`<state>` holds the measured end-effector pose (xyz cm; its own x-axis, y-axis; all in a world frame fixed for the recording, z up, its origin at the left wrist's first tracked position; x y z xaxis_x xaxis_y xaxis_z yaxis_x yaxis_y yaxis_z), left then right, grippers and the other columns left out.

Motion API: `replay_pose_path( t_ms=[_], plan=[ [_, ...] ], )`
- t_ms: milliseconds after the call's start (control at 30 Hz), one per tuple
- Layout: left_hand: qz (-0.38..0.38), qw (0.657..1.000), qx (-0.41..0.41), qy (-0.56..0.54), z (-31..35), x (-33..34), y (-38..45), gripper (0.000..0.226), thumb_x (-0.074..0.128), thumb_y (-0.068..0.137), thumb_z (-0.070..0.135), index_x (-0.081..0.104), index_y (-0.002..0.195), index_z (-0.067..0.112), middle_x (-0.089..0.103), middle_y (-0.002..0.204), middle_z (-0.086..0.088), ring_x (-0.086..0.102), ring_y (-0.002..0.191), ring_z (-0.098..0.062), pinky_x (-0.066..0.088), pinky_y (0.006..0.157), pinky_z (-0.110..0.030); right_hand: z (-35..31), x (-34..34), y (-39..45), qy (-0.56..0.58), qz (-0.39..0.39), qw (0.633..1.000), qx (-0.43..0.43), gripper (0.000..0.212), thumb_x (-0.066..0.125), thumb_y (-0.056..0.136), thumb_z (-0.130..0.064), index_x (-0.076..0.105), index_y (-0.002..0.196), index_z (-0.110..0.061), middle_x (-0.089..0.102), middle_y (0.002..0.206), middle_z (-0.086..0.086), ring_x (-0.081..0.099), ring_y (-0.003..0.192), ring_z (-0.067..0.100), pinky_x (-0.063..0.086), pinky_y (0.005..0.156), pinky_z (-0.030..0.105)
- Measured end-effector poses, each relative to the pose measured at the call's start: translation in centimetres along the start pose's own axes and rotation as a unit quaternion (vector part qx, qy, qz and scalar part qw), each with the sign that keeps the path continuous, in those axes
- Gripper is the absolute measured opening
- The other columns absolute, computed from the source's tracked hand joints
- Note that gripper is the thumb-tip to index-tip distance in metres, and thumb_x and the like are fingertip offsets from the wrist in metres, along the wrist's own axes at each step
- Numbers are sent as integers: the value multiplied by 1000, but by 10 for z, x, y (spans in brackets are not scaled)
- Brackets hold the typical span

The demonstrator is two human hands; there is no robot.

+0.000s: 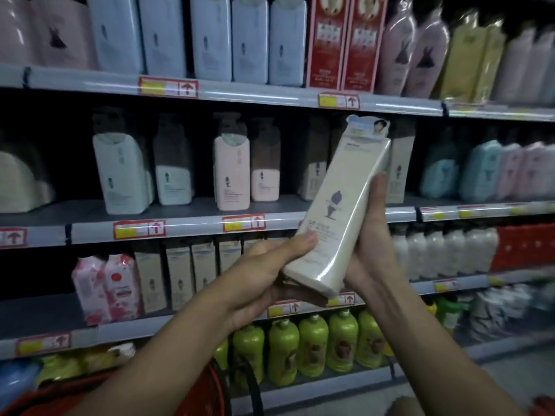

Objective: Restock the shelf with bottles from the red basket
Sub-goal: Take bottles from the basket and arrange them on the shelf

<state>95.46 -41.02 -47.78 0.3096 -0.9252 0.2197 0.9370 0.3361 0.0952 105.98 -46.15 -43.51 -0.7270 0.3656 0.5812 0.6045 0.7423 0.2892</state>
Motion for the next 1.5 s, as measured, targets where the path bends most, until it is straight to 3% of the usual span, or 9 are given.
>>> replay_pose_path(
  t_ms=[200, 333, 500, 800, 1000, 1100, 1200, 1367, 1500],
  plan=[
    [124, 992, 27, -22, -31, 8, 4, 60, 92, 68, 26, 68, 120, 6, 76, 111, -19, 74, 101, -36, 61, 84, -51, -8, -27, -33, -252, 67, 965, -32, 62, 82, 73, -50, 66, 124, -18, 79, 107, 5, 78, 93, 19, 63, 73, 33],
    [137, 990, 16, -21, -62, 0, 9, 70, 92, 57, 28, 66, 120, 10, 77, 112, -11, 75, 100, -33, 61, 75, -42, 8, -57, -43, -231, 115, 966, -9, 71, 88, 66, -39, 55, 124, -14, 79, 102, 4, 78, 91, 18, 65, 80, 37],
    [154, 986, 31, 51, -64, -25, 32, 86, 100, 43, 37, 68, 120, 21, 76, 117, -1, 75, 104, -25, 57, 97, -51, 16, -73, -29, -193, 101, 976, -6, 70, 88, 67, -30, 56, 125, -9, 80, 104, 4, 76, 102, 22, 59, 97, 48],
    [168, 972, 52, 157, -95, -53, 73, 103, 103, 28, 51, 66, 122, 33, 76, 116, 12, 73, 105, -8, 59, 89, -28, 49, -122, 5, -206, 134, 969, 9, 79, 92, 51, -37, 63, 122, -15, 80, 107, 3, 76, 101, 21, 60, 94, 49],
    [226, 944, 116, 209, -88, -62, 108, 80, 96, 44, 20, 69, 115, 42, 76, 113, 16, 69, 106, 1, 57, 90, -24, 46, -135, 53, -289, 167, 942, -21, 54, 99, 57, -26, 70, 102, -21, 80, 87, -11, 76, 77, 5, 61, 61, 22],
    [245, 919, 172, 255, -56, -62, 134, 81, 97, 53, 23, 63, 123, 48, 73, 114, 11, 65, 103, 6, 50, 80, -12, 17, -126, 86, -355, 182, 913, -88, 49, 99, 52, -40, 73, 88, -22, 78, 85, -1, 74, 73, 6, 57, 56, 22],
    [249, 912, 198, 260, -26, -60, 167, 69, 87, 64, 40, 62, 126, 53, 75, 106, 11, 67, 94, 3, 57, 82, -22, -21, -102, 117, -451, 198, 853, -172, 58, 90, 45, -63, 70, 86, -27, 66, 95, -2, 67, 83, 11, 55, 65, 29],
    [245, 913, 218, 244, 20, -62, 228, 50, 78, 84, 21, 63, 128, 39, 75, 113, 19, 70, 103, 1, 58, 82, -19, -68, -61, 171, -507, 197, 786, -294, 75, 88, 58, -63, 64, 119, -27, 57, 105, -6, 57, 103, 18, 54, 85, 38],
    [262, 916, 213, 217, 34, -87, 263, 46, 75, 88, 10, 63, 129, 28, 75, 116, 10, 72, 106, -8, 61, 88, -32, -66, -54, 195, -510, 195, 764, -343, 79, 87, 66, -58, 60, 129, -17, 56, 108, -3, 56, 107, 20, 53, 89, 41]
  ],
)
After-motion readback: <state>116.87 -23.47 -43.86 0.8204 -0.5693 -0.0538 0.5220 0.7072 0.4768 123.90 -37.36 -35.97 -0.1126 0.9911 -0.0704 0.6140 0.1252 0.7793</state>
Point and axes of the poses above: each hand's wrist, its own y-axis towards the middle knuckle, its own x-axis out of the palm, z = x × y, the point moved 10 cm from there along y, towards the middle knuckle
